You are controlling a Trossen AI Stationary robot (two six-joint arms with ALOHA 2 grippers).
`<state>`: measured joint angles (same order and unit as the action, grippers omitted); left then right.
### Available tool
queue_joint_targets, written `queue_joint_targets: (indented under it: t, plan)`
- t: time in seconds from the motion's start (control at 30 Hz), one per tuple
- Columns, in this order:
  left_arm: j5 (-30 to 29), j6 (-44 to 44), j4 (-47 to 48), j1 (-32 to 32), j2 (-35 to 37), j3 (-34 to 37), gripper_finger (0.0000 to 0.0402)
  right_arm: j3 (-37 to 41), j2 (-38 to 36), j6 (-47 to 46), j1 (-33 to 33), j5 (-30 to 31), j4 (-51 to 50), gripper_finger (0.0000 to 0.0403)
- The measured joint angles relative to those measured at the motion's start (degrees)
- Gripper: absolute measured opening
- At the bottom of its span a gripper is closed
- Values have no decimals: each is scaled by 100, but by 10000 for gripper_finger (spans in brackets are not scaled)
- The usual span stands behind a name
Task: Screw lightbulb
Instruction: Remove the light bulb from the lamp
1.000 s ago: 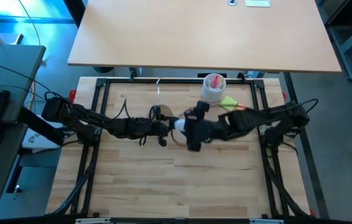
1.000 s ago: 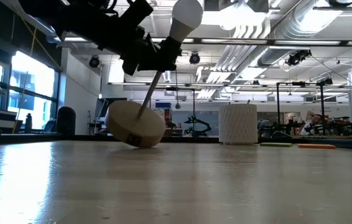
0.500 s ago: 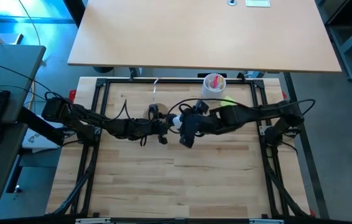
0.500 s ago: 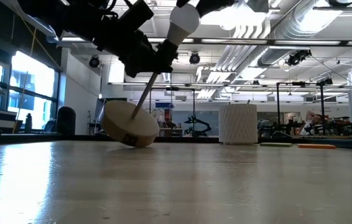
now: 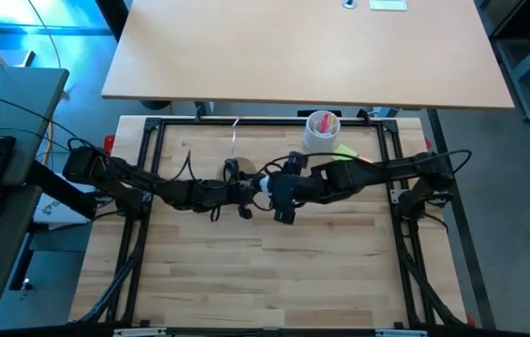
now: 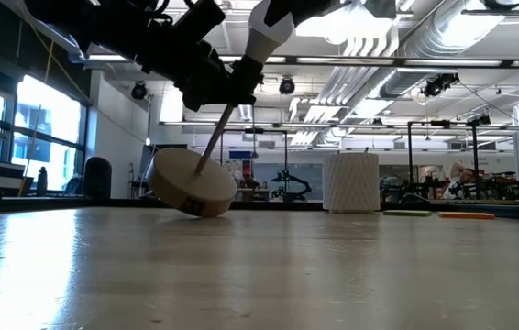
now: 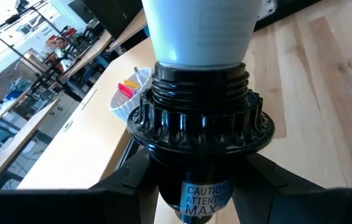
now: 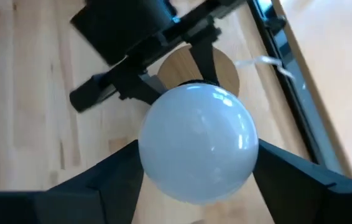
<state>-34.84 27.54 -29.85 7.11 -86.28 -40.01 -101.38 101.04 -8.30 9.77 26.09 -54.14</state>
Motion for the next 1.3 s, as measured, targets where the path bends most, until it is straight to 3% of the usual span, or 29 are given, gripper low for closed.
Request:
queue_joint_targets:
  t: [0.13,0.37,0.53,0.83,0.97,1.13,1.3]
  plan:
    - [126,-2,3,39,0,0,143,0,-1,1292,38,-7,-1,251]
    - [204,-76,22,44,0,0,143,0,-3,4587,216,26,-28,246]
    - [218,-144,29,46,0,0,143,0,-5,5678,263,78,-34,246]
    - [285,-309,-15,46,4,-9,146,0,-10,4887,261,75,74,304]
    - [267,-402,-7,42,7,-9,145,-49,-14,4254,381,463,105,313]
    - [255,-404,11,42,9,-9,146,-361,-32,2714,490,605,33,314]
    - [237,-389,24,42,9,-9,143,-435,-95,15,497,716,-56,314]
